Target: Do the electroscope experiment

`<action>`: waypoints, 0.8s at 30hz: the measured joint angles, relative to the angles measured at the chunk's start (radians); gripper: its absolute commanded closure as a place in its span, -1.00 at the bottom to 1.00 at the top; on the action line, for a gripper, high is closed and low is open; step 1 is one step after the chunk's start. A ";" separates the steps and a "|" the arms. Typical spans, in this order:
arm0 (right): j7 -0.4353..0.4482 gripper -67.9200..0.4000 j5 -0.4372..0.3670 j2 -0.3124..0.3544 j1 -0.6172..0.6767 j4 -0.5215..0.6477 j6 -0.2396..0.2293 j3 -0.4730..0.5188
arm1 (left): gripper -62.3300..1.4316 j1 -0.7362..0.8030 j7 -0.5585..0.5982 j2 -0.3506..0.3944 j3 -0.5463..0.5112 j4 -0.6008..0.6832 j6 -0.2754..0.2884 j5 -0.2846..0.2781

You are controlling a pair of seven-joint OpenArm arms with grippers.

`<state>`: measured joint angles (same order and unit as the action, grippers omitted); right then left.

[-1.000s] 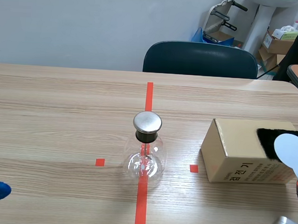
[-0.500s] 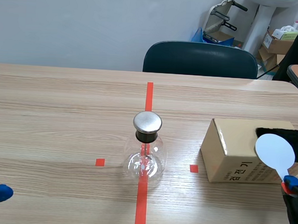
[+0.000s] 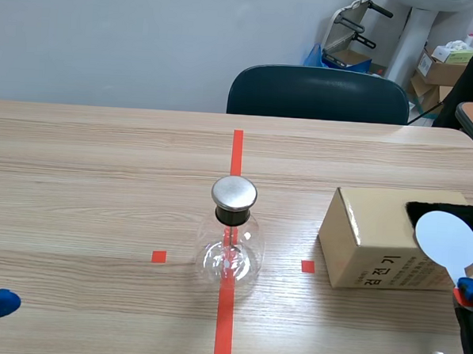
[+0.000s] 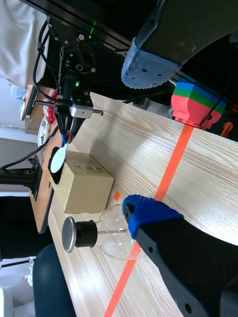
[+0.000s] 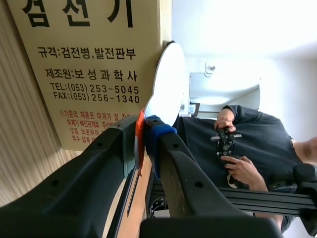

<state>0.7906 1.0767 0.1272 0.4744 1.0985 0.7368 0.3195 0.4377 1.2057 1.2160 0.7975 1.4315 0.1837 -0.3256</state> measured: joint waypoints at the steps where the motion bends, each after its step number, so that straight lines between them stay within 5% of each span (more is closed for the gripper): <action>1: -0.029 0.94 0.001 0.000 0.000 0.000 0.000 0.000 | -0.52 0.000 0.000 0.000 0.000 0.000 0.000 0.000; 6: -0.275 0.94 -0.006 -0.002 0.000 0.000 0.000 0.000 | -0.52 0.000 0.000 0.000 0.000 0.000 0.000 0.000; 13: 0.038 0.94 0.000 -0.003 0.000 0.000 0.000 0.000 | -0.52 0.000 0.000 0.000 0.000 0.000 0.000 0.000; 15: 0.003 0.94 0.001 -0.003 0.000 0.000 0.000 0.000 | -0.52 0.000 0.000 0.000 0.000 0.000 0.003 0.000; 20: -0.251 0.94 -0.004 -0.005 0.000 0.000 0.000 0.002 | -0.52 0.000 0.000 0.000 0.000 0.000 0.003 0.000; 24: -0.139 0.94 0.006 -0.005 0.000 0.000 0.000 0.012 | -0.52 0.000 0.000 0.000 0.000 0.000 0.003 -0.001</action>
<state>0.6514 1.0832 0.1226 0.4744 1.0985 0.7368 0.3313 0.4377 1.2057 1.2160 0.7975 1.4315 0.1864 -0.3264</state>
